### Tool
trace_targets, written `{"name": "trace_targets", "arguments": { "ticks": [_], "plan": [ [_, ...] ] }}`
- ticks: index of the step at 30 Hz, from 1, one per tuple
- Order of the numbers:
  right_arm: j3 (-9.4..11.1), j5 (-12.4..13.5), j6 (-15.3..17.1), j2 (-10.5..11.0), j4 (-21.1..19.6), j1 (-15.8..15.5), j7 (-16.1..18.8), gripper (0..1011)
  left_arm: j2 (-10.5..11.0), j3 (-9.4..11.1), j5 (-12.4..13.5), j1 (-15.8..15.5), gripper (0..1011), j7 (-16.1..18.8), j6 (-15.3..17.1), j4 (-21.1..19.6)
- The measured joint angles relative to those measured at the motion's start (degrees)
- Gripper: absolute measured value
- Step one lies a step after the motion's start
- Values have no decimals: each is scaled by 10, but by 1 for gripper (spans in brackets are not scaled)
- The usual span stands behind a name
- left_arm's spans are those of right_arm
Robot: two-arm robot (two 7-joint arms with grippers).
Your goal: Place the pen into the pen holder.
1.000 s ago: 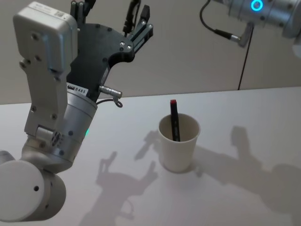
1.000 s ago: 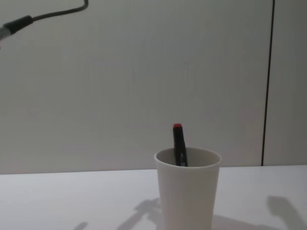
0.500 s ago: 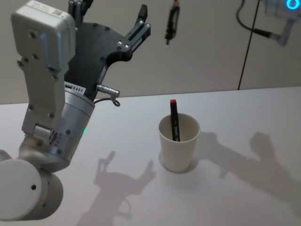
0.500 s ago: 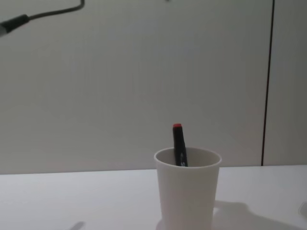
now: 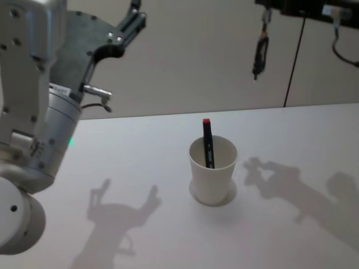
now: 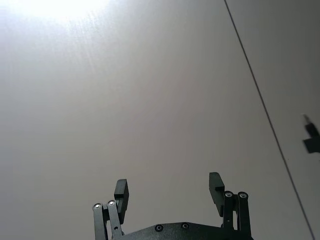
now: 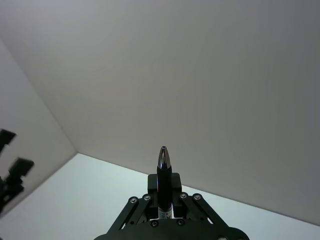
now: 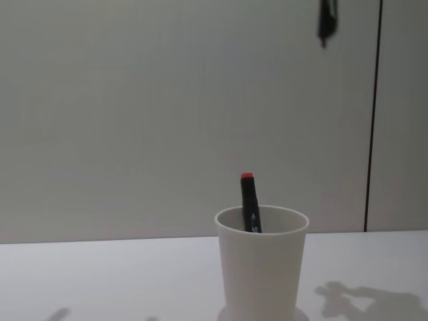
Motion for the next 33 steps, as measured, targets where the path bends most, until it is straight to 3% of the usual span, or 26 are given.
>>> {"name": "trace_targets", "arguments": {
  "ticks": [7, 11, 12, 13, 15, 23, 28, 33],
  "plan": [
    [-12, -35, 15, 26, -18, -18, 6, 143, 11, -22, 12, -4, 1001, 9, 38, -16],
    [-26, -73, 24, 29, -14, -18, 31, 143, 15, -31, 16, -6, 1001, 11, 53, -21],
    [-33, -92, 27, 28, -10, -16, 45, 143, 17, -34, 17, -7, 1001, 12, 57, -23],
    [-33, -92, 27, 28, -10, -16, 45, 143, 17, -35, 18, -7, 1001, 12, 59, -24],
    [-50, -135, 32, 21, 4, -8, 78, 143, 19, -38, 19, -7, 1001, 13, 65, -27],
    [-91, -238, 30, -8, 54, 22, 166, 143, 23, -46, 23, -9, 1001, 15, 78, -32],
    [-128, -324, 10, -42, 118, 55, 249, 144, 24, -49, 25, -9, 1001, 16, 83, -34],
    [-151, -380, -14, -70, 169, 80, 308, 143, 25, -51, 26, -9, 1001, 17, 86, -35]
  ]
}}
